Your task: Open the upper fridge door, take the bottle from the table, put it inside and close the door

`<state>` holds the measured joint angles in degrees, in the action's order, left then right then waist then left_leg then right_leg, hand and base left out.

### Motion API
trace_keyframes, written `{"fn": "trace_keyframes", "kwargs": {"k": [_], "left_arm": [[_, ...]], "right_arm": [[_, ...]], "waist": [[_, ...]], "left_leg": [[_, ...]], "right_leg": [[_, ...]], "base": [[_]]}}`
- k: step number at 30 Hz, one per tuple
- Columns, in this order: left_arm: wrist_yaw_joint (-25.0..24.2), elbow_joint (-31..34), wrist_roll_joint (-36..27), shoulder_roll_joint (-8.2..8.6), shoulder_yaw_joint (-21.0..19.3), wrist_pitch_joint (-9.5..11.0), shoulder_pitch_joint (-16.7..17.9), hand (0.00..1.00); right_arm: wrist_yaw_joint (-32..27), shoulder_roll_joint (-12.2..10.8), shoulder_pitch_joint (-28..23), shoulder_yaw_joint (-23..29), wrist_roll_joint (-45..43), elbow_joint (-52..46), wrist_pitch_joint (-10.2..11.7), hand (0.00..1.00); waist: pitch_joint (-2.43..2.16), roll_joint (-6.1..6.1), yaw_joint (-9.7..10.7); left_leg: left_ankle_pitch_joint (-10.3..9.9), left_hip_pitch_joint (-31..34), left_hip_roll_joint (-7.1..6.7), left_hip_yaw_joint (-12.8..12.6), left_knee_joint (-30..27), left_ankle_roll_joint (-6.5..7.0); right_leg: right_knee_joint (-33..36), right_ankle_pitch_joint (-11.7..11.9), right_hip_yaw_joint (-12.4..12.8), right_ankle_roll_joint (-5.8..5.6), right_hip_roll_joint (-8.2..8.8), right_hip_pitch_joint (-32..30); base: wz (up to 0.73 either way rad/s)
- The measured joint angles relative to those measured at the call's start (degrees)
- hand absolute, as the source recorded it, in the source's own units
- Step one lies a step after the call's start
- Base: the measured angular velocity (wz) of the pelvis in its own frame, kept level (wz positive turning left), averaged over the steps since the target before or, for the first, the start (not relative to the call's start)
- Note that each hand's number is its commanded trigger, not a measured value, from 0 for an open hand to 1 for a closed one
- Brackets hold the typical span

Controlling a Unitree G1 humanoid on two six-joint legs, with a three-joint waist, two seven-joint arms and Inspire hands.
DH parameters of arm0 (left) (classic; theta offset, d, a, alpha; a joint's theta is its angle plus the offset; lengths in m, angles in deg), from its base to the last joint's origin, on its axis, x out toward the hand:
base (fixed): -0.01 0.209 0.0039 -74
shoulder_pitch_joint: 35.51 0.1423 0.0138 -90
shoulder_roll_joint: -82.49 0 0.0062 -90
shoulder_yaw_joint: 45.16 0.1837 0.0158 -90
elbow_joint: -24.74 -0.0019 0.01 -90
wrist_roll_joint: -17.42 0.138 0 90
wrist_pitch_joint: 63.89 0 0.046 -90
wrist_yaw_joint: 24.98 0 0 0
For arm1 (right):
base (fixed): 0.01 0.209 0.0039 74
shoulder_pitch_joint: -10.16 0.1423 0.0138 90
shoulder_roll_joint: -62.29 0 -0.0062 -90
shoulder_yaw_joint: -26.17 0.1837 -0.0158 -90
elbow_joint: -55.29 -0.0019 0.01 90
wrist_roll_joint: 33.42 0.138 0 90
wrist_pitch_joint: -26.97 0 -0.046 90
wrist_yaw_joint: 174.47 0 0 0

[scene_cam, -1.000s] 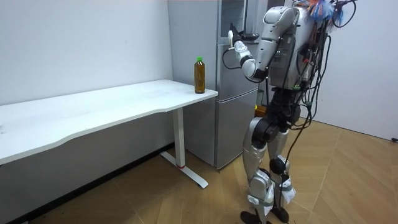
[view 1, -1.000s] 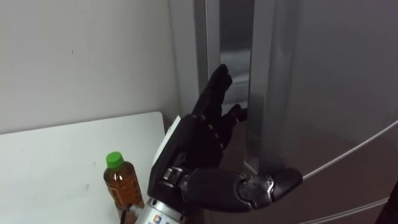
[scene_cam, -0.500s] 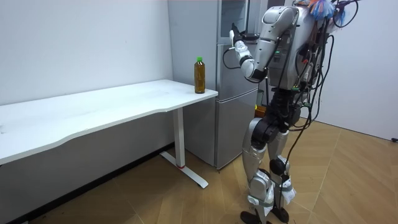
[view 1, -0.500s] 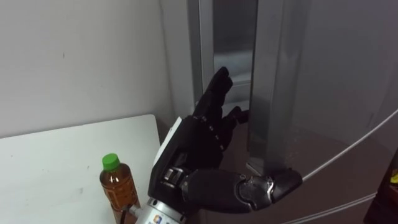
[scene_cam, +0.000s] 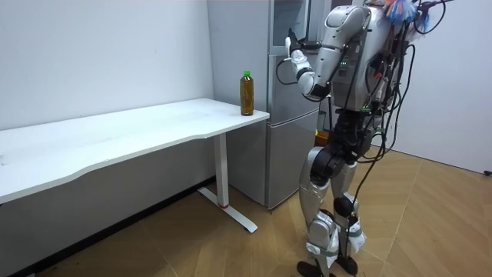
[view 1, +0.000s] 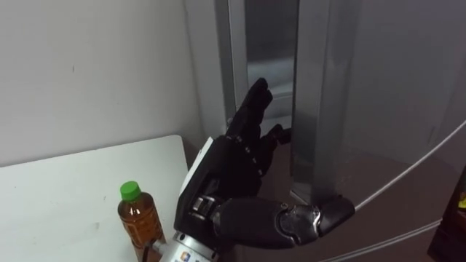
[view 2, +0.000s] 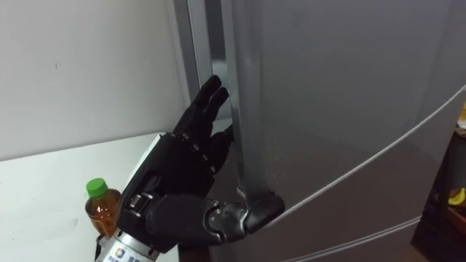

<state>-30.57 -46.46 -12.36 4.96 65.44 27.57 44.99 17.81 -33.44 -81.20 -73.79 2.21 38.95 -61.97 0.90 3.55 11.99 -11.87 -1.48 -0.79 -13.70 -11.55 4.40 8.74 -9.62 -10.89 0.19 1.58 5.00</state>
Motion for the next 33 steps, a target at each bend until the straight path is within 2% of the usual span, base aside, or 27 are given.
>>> {"fn": "trace_keyframes", "kwargs": {"k": [12,18,23,25,30,33], "left_arm": [[-3.07,-0.18,0.02,0.29,0.83,-1.45,-0.46,0.00],[-5.47,-0.30,-0.05,0.29,3.91,-1.69,-1.93,0.00],[-9.77,-2.01,0.07,0.36,8.16,-4.08,-4.68,0.00],[-13.03,-2.01,0.08,0.30,9.83,-4.93,-5.75,0.00],[-16.48,-2.77,0.69,-0.10,11.04,-8.01,-6.48,0.00],[-16.69,-2.76,0.66,-0.17,11.05,-8.61,-6.69,0.00]], "right_arm": [[1.15,0.61,0.44,0.13,-0.05,0.11,-1.77,0.00],[1.65,0.78,0.86,0.23,0.06,0.04,-2.37,0.00],[1.69,0.81,0.89,1.32,0.10,0.11,-2.41,0.00],[1.70,0.81,0.87,2.01,0.08,0.13,-2.45,0.00],[1.68,0.83,0.87,2.38,0.31,0.14,-2.49,0.00],[1.69,0.88,0.85,2.51,0.37,0.11,-2.59,0.00]], "waist": [[0.06,-0.19,0.62],[0.04,-0.60,2.36],[0.06,-0.62,3.77],[0.06,-0.62,4.25],[0.03,-0.55,5.01],[0.02,-0.30,5.43]], "left_leg": [[0.32,-0.13,-0.09,-0.65,-0.12,0.57],[0.41,-0.30,-0.22,-0.99,-0.11,0.72],[0.41,-1.13,-0.19,-1.99,0.48,0.72],[0.40,-1.45,-0.19,-2.08,0.94,0.68],[0.18,-1.96,0.09,-2.94,1.60,0.23],[0.12,-1.66,0.14,-3.26,1.79,0.13]], "right_leg": [[0.00,0.50,1.62,-0.27,0.09,-0.10],[-0.58,0.49,2.53,-0.45,0.07,-0.11],[-0.79,0.61,3.74,-0.50,-0.08,-0.12],[-0.89,0.61,4.55,-0.46,-0.29,-0.25],[-0.81,0.48,5.99,-0.11,-0.72,-0.81],[-0.87,0.45,6.07,0.00,-0.76,-1.36]], "base": [[-0.01],[-0.03],[-0.18],[-0.18],[-0.22],[-0.11]]}}
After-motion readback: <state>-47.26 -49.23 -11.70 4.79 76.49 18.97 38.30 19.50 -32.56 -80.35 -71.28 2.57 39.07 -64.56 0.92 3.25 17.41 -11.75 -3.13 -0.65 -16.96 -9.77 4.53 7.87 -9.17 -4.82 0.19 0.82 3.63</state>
